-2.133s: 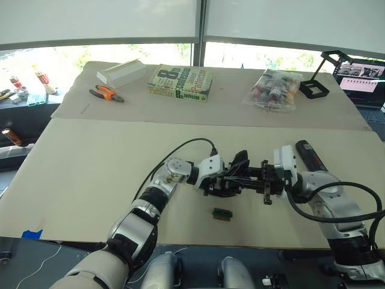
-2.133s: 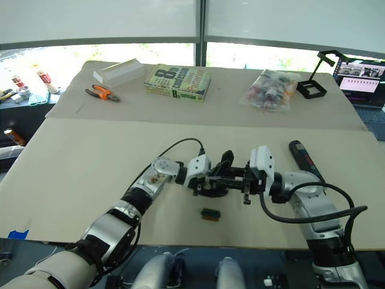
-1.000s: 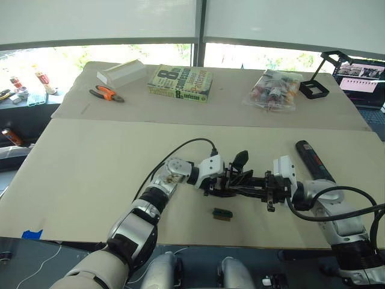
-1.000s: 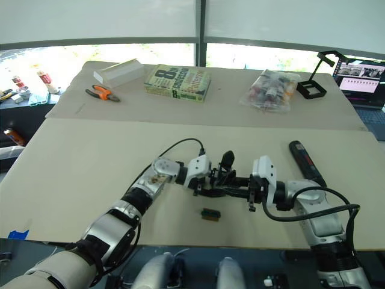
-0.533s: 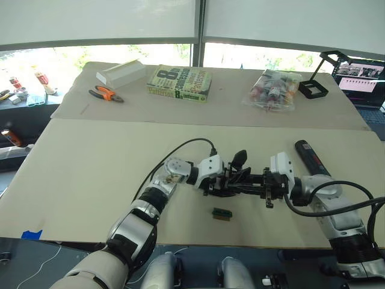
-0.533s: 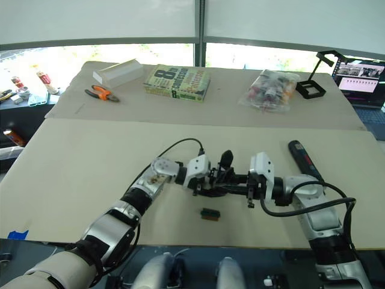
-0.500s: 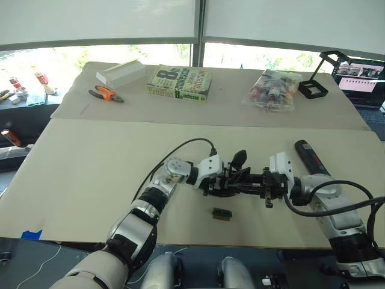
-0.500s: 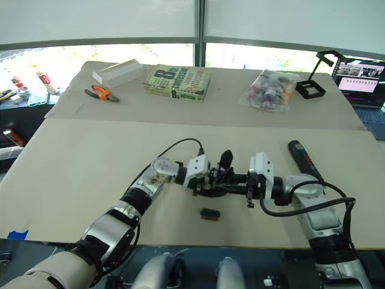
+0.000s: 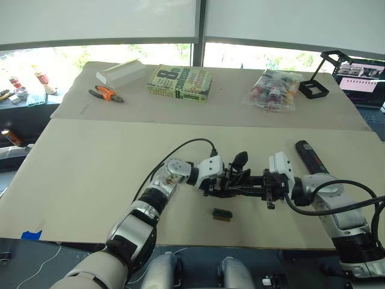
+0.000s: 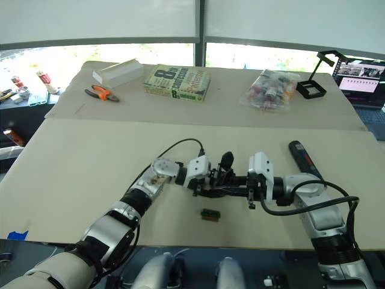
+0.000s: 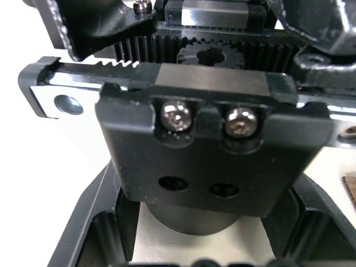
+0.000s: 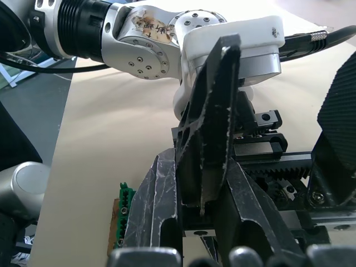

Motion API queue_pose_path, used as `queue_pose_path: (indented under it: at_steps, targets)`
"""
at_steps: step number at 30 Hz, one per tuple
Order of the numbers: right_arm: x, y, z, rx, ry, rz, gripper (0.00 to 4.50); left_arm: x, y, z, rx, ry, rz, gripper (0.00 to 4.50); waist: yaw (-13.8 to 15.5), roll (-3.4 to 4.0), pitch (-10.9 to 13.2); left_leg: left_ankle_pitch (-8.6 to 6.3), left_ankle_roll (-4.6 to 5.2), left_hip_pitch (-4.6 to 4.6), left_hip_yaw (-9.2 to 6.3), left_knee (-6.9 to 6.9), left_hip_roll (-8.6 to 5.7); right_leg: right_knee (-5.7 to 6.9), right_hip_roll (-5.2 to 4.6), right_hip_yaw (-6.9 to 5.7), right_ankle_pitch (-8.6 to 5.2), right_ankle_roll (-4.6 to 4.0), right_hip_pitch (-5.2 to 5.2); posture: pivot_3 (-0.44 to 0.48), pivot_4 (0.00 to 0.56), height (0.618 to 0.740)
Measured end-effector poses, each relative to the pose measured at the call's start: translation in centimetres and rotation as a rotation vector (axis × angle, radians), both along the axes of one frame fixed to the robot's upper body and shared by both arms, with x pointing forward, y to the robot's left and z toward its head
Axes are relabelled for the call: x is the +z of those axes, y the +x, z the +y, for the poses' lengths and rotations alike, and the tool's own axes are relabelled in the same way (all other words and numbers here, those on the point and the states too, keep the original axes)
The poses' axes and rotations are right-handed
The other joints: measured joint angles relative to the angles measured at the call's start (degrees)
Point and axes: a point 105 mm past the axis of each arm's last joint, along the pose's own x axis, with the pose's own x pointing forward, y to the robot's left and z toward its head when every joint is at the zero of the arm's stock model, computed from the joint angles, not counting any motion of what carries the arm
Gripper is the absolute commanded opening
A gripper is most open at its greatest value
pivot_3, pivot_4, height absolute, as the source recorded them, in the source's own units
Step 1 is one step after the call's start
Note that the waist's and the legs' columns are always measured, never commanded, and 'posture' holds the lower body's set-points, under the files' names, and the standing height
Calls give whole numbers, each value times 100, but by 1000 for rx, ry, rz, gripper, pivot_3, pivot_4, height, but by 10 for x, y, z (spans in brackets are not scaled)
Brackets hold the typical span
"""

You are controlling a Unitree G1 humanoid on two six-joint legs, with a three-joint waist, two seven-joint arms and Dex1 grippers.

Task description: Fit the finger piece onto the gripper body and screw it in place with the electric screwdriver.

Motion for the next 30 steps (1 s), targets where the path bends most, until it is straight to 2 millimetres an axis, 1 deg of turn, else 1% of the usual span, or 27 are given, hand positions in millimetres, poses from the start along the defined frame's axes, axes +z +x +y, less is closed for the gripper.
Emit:
queue_pose_path:
  at_steps: [8, 13, 30]
  targets:
    - [2, 7, 0, -32, -55, 27, 358, -1, 1, 2, 12, 5, 9, 2351, -5, -2, -4, 0, 0, 12, 0, 1, 2, 1, -2, -3, 0, 0, 8, 0, 150, 740]
    - [1, 8, 0, -23, -91, 32, 358, -2, 2, 2, 17, 11, 13, 2351, -5, -7, -9, -3, 1, 43, -1, -8, 3, -7, -7, -1, 0, 0, 18, 0, 150, 740]
    - [7, 9, 4, -31, -132, 12, 358, -2, 2, 3, 18, 7, 16, 2351, -10, -7, -10, -2, -4, 42, 3, -21, 2, -8, -17, 1, 3, -5, 9, 0, 150, 740]
